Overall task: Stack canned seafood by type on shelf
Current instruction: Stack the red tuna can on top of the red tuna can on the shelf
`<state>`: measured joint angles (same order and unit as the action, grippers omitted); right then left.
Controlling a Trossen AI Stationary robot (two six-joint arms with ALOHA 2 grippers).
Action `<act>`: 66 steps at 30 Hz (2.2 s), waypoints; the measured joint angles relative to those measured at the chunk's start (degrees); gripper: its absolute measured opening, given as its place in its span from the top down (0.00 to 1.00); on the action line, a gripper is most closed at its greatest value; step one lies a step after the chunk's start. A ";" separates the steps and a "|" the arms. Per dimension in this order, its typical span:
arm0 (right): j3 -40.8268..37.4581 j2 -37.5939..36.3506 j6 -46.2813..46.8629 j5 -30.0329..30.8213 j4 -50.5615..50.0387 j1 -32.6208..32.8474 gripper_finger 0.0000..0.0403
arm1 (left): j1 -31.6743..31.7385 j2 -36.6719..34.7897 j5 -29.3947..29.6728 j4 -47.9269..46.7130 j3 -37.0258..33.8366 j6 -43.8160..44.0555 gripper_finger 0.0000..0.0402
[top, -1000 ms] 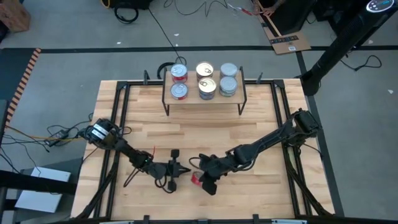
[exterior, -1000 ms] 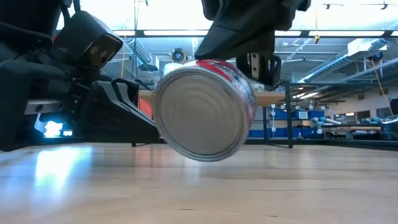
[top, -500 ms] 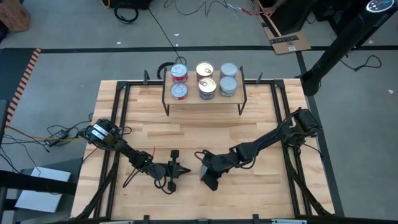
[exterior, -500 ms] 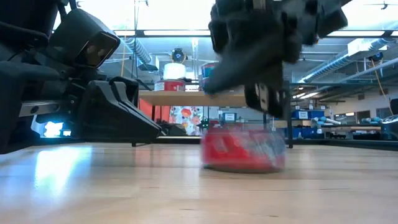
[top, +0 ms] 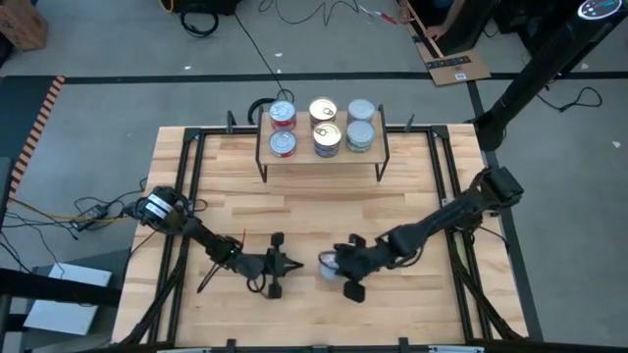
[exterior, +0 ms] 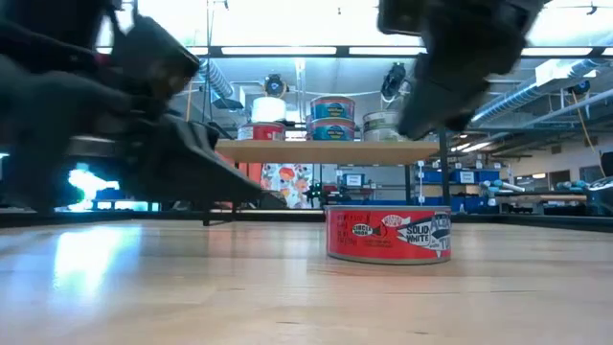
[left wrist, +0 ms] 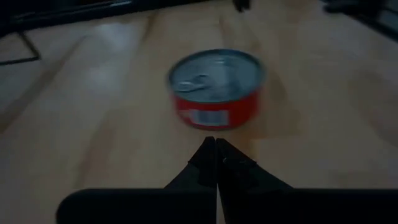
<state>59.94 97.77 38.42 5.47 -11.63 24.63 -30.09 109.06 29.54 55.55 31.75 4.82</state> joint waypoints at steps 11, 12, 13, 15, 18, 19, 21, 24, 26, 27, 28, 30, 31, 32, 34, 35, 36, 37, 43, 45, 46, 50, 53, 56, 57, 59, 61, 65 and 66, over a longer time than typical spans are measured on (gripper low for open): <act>-0.01 7.85 -4.24 8.44 -6.11 6.89 0.98 | 11.26 -0.02 -6.35 2.50 0.50 2.98 1.00; -0.02 8.67 -4.63 8.62 -5.34 6.80 0.98 | 11.88 -0.02 -7.14 2.50 0.65 2.83 1.00; -0.02 9.35 -5.14 9.25 -4.30 6.69 0.98 | 12.33 -0.02 -7.76 2.38 0.93 2.48 1.00; 0.01 10.38 -6.06 10.92 -1.68 6.41 0.99 | 12.78 -0.02 -9.21 2.34 1.73 1.35 1.00; -0.02 10.97 -7.09 12.65 0.63 5.69 0.99 | 12.83 -0.02 -10.00 1.03 2.90 -0.10 1.00; 0.00 10.96 -7.11 13.49 1.19 5.41 0.99 | 12.83 -0.02 -10.03 0.33 3.13 -0.40 1.00; 0.01 10.75 -7.14 15.14 1.89 4.99 0.99 | 12.85 -0.02 -10.05 -1.69 3.89 -1.11 1.00; 0.01 10.69 -7.85 15.59 3.85 4.46 0.99 | 12.87 0.00 -9.72 -4.45 4.35 -1.53 1.00; 0.01 10.69 -8.15 15.59 4.35 4.34 0.99 | 12.87 0.00 -8.67 -4.85 4.37 -1.55 1.00; 0.01 10.69 -8.20 15.58 4.63 4.28 0.99 | 12.87 0.00 -7.98 -4.85 4.39 -1.57 1.00; 0.01 10.69 -8.20 15.56 4.80 4.25 0.99 | 12.85 -0.02 -7.39 -4.96 4.39 -1.57 1.00; 0.01 10.69 -8.25 15.52 5.52 4.25 0.99 | 12.85 0.00 -5.42 -5.87 4.39 -1.50 1.00; 0.01 10.69 -8.47 15.44 5.74 4.25 0.99 | 12.85 -0.01 -3.79 -6.42 4.39 -1.41 1.00; 0.01 10.69 -8.53 15.35 5.91 4.25 0.99 | 12.87 -0.01 -2.28 -6.85 4.39 -1.35 1.00; 0.01 10.69 -8.61 14.65 6.10 4.25 0.99 | 13.17 0.00 -1.36 -7.31 4.39 -1.38 1.00; 0.01 10.69 -8.71 14.14 6.06 4.25 0.99 | 13.33 0.28 -1.78 -7.08 4.39 -1.38 1.00; 0.01 10.69 -9.28 13.56 6.07 4.25 0.99 | 13.58 0.86 -2.71 -6.02 4.39 -1.40 1.00; 0.01 10.78 -10.29 12.85 6.27 4.13 0.99 | 13.69 1.58 -3.79 -5.01 4.39 -1.46 1.00; 0.01 11.50 -12.85 12.20 7.41 3.63 0.99 | 13.07 8.03 -5.80 -0.81 6.69 -1.82 1.00; 0.04 11.62 -12.87 12.33 7.80 3.50 0.99 | 12.47 8.57 -5.77 -0.86 7.13 -2.41 1.00; 0.05 11.73 -12.81 12.58 7.76 3.37 0.99 | 12.11 8.55 -5.65 -1.04 7.37 -2.87 1.00; 0.04 11.48 -12.69 13.25 9.06 3.38 0.99 | 11.45 8.26 -5.37 -1.27 7.45 -3.10 1.00; 0.96 10.23 -11.43 16.17 8.19 3.40 0.99 | 11.44 8.24 -5.22 -1.30 7.33 -3.10 1.00; 2.54 8.81 -9.04 19.32 6.97 3.32 0.99 | 11.43 8.22 -5.25 -1.58 7.32 -3.10 1.00; 3.11 8.54 -7.75 20.14 6.74 3.15 0.99 | 11.41 8.22 -5.27 -1.62 7.32 -3.05 1.00; 4.17 8.20 -5.18 21.06 5.67 2.65 0.99 | 11.40 8.22 -5.31 -1.76 7.32 -2.93 1.00; 5.25 8.15 -3.54 21.47 4.84 2.16 0.99 | 11.30 8.20 -5.31 -1.93 7.32 -3.18 1.00; 5.80 8.15 -0.33 21.51 4.14 1.41 0.99 | 10.93 7.63 -5.25 -3.79 7.45 -4.34 1.00; 5.80 8.15 0.35 21.51 4.08 1.27 0.99 | 10.88 7.31 -5.22 -4.73 7.47 -4.55 1.00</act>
<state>65.73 105.93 38.77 26.98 -7.55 25.90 -19.20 116.37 24.32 50.82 39.22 0.27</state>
